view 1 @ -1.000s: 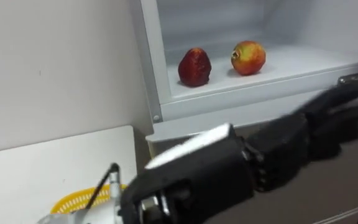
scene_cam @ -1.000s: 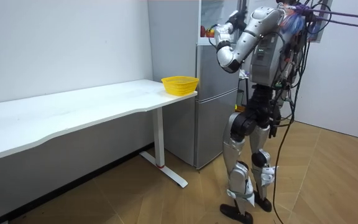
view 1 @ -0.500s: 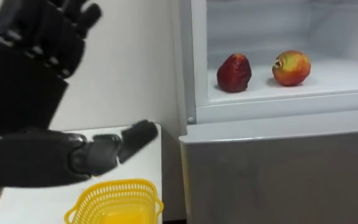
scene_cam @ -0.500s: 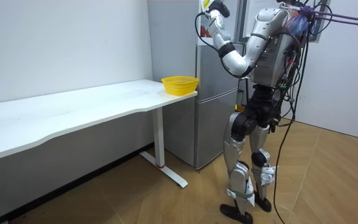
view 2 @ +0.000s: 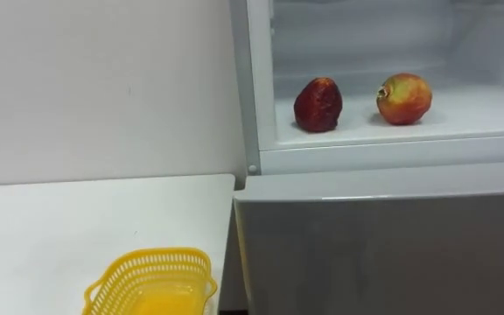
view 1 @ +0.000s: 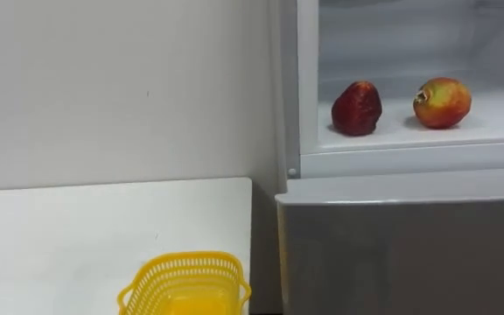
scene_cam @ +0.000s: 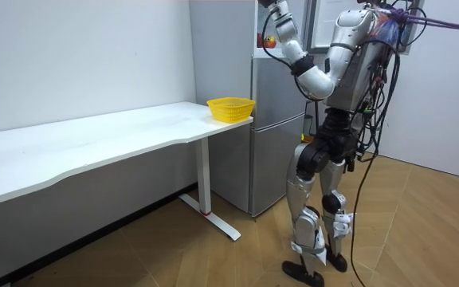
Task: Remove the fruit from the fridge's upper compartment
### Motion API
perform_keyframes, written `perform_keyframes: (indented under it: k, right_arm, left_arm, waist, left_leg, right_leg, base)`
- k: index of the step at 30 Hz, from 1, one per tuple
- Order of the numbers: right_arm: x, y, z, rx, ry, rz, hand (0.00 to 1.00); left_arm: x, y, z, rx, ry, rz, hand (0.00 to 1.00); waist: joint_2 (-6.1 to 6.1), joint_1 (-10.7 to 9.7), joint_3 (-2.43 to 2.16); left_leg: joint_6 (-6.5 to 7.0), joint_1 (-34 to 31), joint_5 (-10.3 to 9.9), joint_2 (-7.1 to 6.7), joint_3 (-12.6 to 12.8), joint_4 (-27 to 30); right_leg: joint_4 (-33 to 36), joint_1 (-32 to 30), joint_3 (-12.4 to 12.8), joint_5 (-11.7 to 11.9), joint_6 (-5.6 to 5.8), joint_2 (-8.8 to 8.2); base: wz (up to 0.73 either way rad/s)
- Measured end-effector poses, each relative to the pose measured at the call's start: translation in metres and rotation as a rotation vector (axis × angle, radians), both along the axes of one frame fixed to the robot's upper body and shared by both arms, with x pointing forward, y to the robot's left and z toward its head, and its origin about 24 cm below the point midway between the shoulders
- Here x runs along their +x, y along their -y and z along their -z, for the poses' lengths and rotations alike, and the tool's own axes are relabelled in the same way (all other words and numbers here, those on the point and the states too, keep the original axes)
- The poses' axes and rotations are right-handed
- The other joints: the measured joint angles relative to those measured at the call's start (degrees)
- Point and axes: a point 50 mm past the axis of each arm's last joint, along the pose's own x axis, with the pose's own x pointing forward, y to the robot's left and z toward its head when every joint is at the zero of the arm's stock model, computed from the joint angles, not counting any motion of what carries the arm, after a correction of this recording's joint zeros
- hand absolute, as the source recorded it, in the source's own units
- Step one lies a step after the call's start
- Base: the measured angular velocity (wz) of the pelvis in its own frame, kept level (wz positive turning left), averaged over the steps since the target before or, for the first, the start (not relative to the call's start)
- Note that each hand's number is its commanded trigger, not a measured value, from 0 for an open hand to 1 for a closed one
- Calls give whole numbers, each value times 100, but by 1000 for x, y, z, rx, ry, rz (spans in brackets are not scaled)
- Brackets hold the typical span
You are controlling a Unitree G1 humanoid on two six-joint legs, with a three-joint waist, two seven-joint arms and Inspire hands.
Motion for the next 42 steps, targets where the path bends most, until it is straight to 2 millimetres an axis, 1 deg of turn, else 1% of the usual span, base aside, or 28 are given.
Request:
perform_keyframes:
  k: [1, 3, 4, 6, 7, 9, 10, 12, 13, 15, 16, 17, 18, 19, 21, 22, 24, 25, 27, 28, 30, 31, 33, 34, 36, 37, 39, 42]
  right_arm:
    - [0, 0, 0, 0, 2, 0, 0]
    - [0, 0, 0, 0, 4, 6, 0]
    - [0, 0, 0, 1, 3, 6, 0]
    - [0, 1, 0, 0, 0, 9, 0]
    - [-1, 1, 0, -1, -3, 10, 0]
    - [1, 1, 0, -5, -3, 11, 0]
    - [2, 1, 0, -7, -4, 10, 0]
    - [2, 2, -1, -11, -4, 16, 0]
    - [2, 2, -1, -13, -4, 20, 0]
    - [2, 2, -1, -16, -11, 25, 0]
    - [2, 3, -1, -18, -14, 25, 0]
    - [3, 3, -1, -21, -15, 28, 0]
    - [3, 2, -1, -20, -16, 30, 0]
    - [3, 1, -1, -18, -15, 30, 0]
    - [4, 0, 0, -11, -17, 27, 0]
    - [4, -1, 0, -8, -17, 27, 0]
    - [6, -1, 0, -5, -27, 15, 0]
    - [5, -1, 0, -5, -32, 16, 0]
    - [5, 1, 0, -10, -37, 18, 0]
    - [5, 0, 0, -10, -36, 17, 0]
    - [6, -1, 0, 0, -46, 0, 0]
    - [6, -1, 0, 2, -48, -5, 0]
    - [7, -2, 0, 11, -52, -6, 0]
    - [7, -2, 0, 13, -55, -5, 0]
    - [6, -2, 1, 15, -68, 0, 0]
    - [6, -2, 1, 15, -69, 1, 0]
    - [8, -1, 1, 19, -71, 2, 0]
    - [11, -1, 1, 24, -71, -1, 0]
  left_arm:
    - [-2, -4, 4, -19, -12, -29, 0]
    - [-10, -19, 20, -92, -73, -133, 0]
    - [-12, -22, 24, -110, -89, -157, 0]
    - [-18, -36, 46, -185, -180, -245, 0]
    - [-20, -39, 52, -203, -209, -267, 0]
    - [-28, -51, 76, -303, -294, -326, 0]
    - [-29, -54, 83, -338, -307, -334, 0]
    - [-36, -69, 114, -468, -403, -397, 0]
    - [-39, -72, 123, -504, -427, -412, 0]
    - [-48, -78, 155, -644, -518, -448, 0]
    - [-49, -79, 164, -674, -547, -461, 0]
    - [-53, -78, 183, -753, -590, -479, 0]
    - [-57, -75, 203, -832, -641, -494, 0]
    - [-60, -73, 214, -875, -669, -499, 0]
    - [-72, -61, 256, -1009, -811, -531, 0]
    - [-76, -57, 266, -1039, -854, -539, 0]
    - [-85, -43, 295, -1111, -991, -544, 0]
    - [-87, -39, 302, -1121, -1029, -539, 0]
    - [-101, -22, 331, -1171, -1212, -514, 0]
    - [-105, -18, 337, -1184, -1251, -507, 0]
    - [-122, -5, 356, -1219, -1395, -471, 0]
    - [-126, -2, 360, -1228, -1426, -457, 0]
    - [-140, 9, 372, -1251, -1546, -403, 0]
    - [-143, 11, 375, -1249, -1581, -390, 0]
    - [-156, 20, 384, -1237, -1719, -329, 0]
    - [-159, 23, 385, -1227, -1755, -313, 0]
    - [-167, 30, 390, -1150, -1913, -233, 0]
    - [-164, 38, 394, -1035, -2051, -99, 0]
  waist:
    - [4, -1, 3]
    - [5, 3, 6]
    - [12, 9, 13]
    - [11, 11, 15]
    - [9, 9, 18]
    - [4, 16, 23]
    - [5, 22, 23]
    - [14, 18, 23]
    - [11, 15, 23]
    - [-10, -8, 23]
    - [-10, -8, 23]
    - [-18, -19, 22]
    - [-23, -17, 19]
    - [-23, -17, 19]
    - [-58, -3, 15]
    - [-66, -6, 14]
    - [-162, -24, 20]
    - [-183, -27, 22]
    - [-216, -29, 18]
    - [-216, -32, 15]
    - [-233, -70, 20]
    - [-231, -79, 20]
    - [-232, -98, 21]
    - [-233, -110, 22]
    - [-236, -125, 25]
    - [-235, -135, 25]
    - [-238, -223, 30]
    - [-248, -262, 37]
  left_leg:
    - [0, 11, 0, -8, -20, -5]
    - [0, 37, 0, -38, -112, -5]
    - [0, 36, 0, -42, -126, -4]
    - [0, 42, 0, -51, -148, 34]
    - [0, 39, 0, -52, -154, 36]
    - [0, 9, -1, -58, -174, 31]
    - [0, 4, -1, -60, -179, 27]
    - [1, 14, -2, -79, -274, -24]
    - [1, 16, -2, -79, -282, -19]
    - [-5, 17, -5, -80, -298, -16]
    - [-5, 13, -5, -82, -303, -17]
    - [-5, 12, -5, -90, -330, -23]
    - [-4, 17, -4, -106, -378, -40]
    - [-4, 18, -4, -113, -408, -39]
    - [-3, 27, -5, -125, -445, -56]
    - [-2, 27, -5, -126, -445, -59]
    - [1, 20, -8, -131, -509, -59]
    - [3, 18, -9, -136, -544, -53]
    - [10, 44, -32, -140, -588, -48]
    - [8, 45, -49, -134, -592, -46]
    - [12, 43, -71, -128, -611, -15]
    - [14, 37, -72, -129, -619, -10]
    - [15, 27, -72, -138, -649, -1]
    - [15, 27, -72, -139, -651, 4]
    - [15, 30, -71, -138, -647, 18]
    - [15, 33, -71, -138, -647, 27]
    - [25, 35, -78, -137, -673, 68]
    - [28, 10, -80, -138, -683, 88]
  right_leg:
    - [-2, 10, -7, -5, -4, -2]
    - [-6, 11, -7, -35, -10, -6]
    - [-8, 9, -10, -43, -10, -8]
    - [-9, 16, -30, -60, -8, -17]
    - [-9, 15, -37, -60, -8, -18]
    - [-7, -20, -46, -63, -9, -21]
    - [-6, -29, -43, -63, -9, -21]
    - [5, -27, -34, -77, -11, -20]
    - [3, -28, -37, -79, -14, -19]
    - [5, -36, -32, -86, -22, -15]
    - [4, -35, -36, -87, -21, -16]
    - [10, -18, -55, -86, -21, -17]
    - [19, -13, -75, -92, -13, -25]
    - [18, -12, -80, -93, -11, -28]
    - [7, -16, -72, -94, -10, -29]
    - [1, -16, -67, -94, -10, -28]
    - [-3, -3, -92, -94, -10, -24]
    - [-3, 10, -123, -93, -10, -26]
    - [2, 75, -142, -95, -7, -27]
    - [6, 88, -143, -96, -6, -23]
    - [4, 109, -148, -95, -5, -19]
    - [5, 108, -149, -95, -5, -20]
    - [9, 122, -191, -95, -5, -33]
    - [10, 124, -200, -95, -5, -37]
    - [15, 129, -200, -94, -5, -38]
    - [16, 133, -201, -94, -4, -39]
    - [8, 179, -235, -94, -4, -38]
    - [12, 170, -251, -93, -3, -46]
  base:
    - [-3]
    - [0]
    - [6]
    - [4]
    - [0]
    - [0]
    - [0]
    - [0]
    - [-5]
    - [-2]
    - [4]
    - [8]
    - [7]
    - [4]
    - [-2]
    - [-3]
    - [5]
    - [13]
    - [6]
    - [-4]
    - [0]
    - [4]
    - [6]
    - [4]
    - [0]
    - [0]
    - [8]
    - [3]
